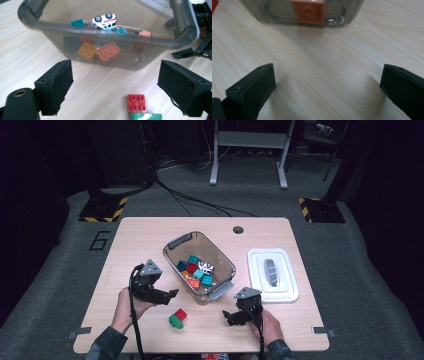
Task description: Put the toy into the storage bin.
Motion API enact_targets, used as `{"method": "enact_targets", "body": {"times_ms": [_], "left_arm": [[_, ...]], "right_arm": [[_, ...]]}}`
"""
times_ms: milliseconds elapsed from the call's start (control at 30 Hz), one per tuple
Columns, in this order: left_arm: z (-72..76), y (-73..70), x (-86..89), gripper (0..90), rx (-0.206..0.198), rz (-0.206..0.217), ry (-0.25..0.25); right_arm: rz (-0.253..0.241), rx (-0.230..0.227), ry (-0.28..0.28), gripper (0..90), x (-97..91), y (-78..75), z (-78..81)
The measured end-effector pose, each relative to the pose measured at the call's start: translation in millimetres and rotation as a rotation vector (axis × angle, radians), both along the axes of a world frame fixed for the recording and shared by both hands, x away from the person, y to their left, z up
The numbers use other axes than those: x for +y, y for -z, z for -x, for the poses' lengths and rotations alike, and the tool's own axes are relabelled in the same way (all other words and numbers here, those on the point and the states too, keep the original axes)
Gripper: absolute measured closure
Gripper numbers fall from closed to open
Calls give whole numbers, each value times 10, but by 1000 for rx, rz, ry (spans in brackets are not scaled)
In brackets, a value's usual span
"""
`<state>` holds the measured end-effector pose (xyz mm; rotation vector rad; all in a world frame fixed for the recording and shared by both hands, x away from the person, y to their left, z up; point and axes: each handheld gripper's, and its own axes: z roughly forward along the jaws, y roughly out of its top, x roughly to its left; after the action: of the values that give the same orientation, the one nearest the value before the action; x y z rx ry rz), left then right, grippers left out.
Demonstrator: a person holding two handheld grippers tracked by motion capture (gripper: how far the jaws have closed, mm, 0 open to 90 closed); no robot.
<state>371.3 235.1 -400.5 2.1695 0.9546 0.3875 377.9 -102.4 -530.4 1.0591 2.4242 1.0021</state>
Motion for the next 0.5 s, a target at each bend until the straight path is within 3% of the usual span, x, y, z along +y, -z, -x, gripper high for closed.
{"method": "enact_targets", "body": {"times_ms": [267, 500], "left_arm": [[134, 194, 74, 84, 12, -4, -20], [237, 400, 13, 54, 52, -8, -17]], "right_arm": [[0, 0, 0, 0, 0, 0, 0], [0, 0, 0, 0, 0, 0, 0]]}}
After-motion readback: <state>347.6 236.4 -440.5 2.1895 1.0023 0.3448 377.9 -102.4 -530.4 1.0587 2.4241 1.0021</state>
